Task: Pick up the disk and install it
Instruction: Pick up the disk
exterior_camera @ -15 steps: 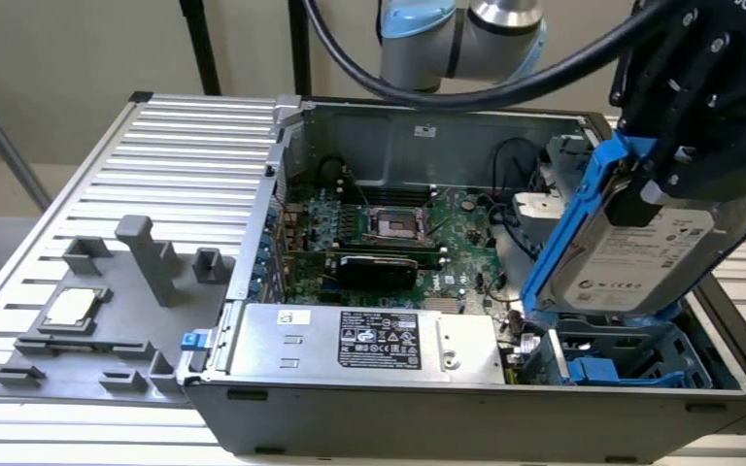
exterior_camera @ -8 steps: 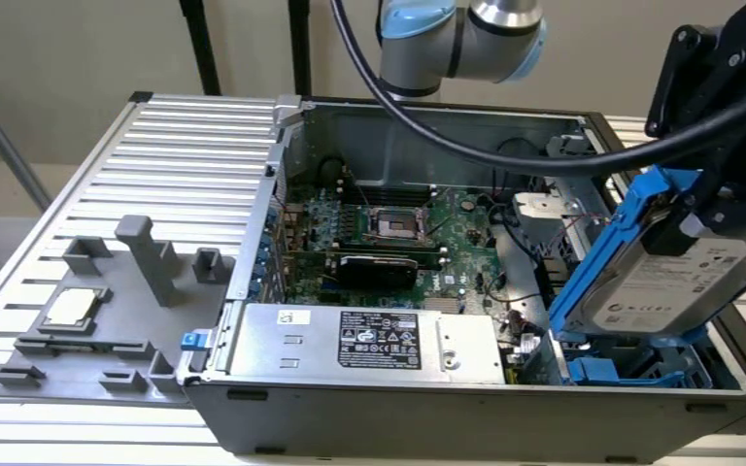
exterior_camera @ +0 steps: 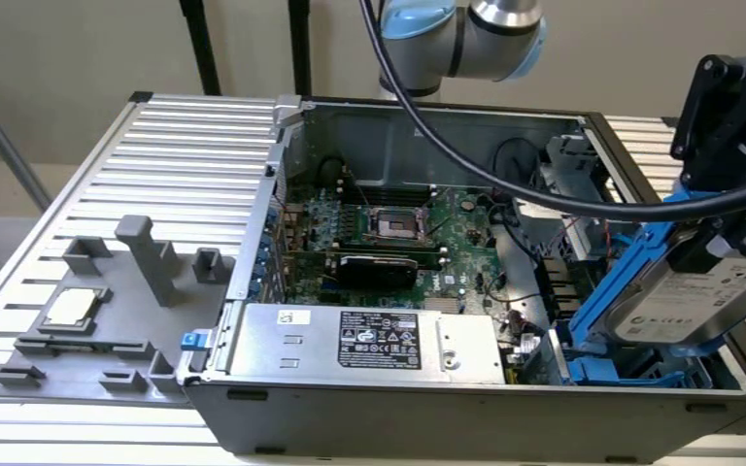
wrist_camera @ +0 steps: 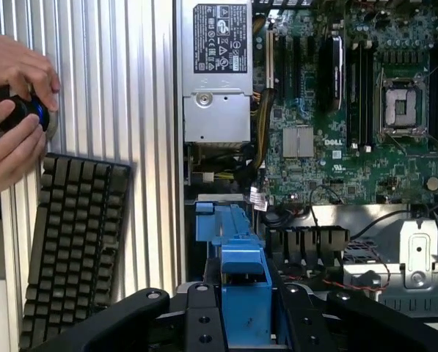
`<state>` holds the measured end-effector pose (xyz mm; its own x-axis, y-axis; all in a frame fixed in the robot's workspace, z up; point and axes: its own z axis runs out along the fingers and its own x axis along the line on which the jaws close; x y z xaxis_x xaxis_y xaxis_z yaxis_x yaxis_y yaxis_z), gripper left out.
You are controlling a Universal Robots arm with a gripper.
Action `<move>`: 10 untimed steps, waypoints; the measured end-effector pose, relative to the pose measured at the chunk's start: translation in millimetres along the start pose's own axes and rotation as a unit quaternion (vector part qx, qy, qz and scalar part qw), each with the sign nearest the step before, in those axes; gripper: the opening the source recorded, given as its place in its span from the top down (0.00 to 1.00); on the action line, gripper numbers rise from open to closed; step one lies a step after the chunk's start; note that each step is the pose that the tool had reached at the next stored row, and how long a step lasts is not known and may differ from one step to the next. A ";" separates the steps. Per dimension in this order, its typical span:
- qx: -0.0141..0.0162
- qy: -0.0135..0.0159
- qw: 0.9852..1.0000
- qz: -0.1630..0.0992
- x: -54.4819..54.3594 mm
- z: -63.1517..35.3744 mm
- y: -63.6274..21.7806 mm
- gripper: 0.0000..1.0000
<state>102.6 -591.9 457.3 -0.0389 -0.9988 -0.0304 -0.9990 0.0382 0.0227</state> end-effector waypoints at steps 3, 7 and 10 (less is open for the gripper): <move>0.000 -0.001 1.000 0.000 0.3 4.5 -0.1 0.67; 0.000 -0.002 1.000 0.000 0.4 8.9 -0.3 0.67; 0.000 -0.003 1.000 0.000 0.2 10.8 -0.4 0.67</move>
<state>102.7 -591.7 446.5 -0.0389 -0.9986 -0.0364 -0.9990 0.0381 0.0229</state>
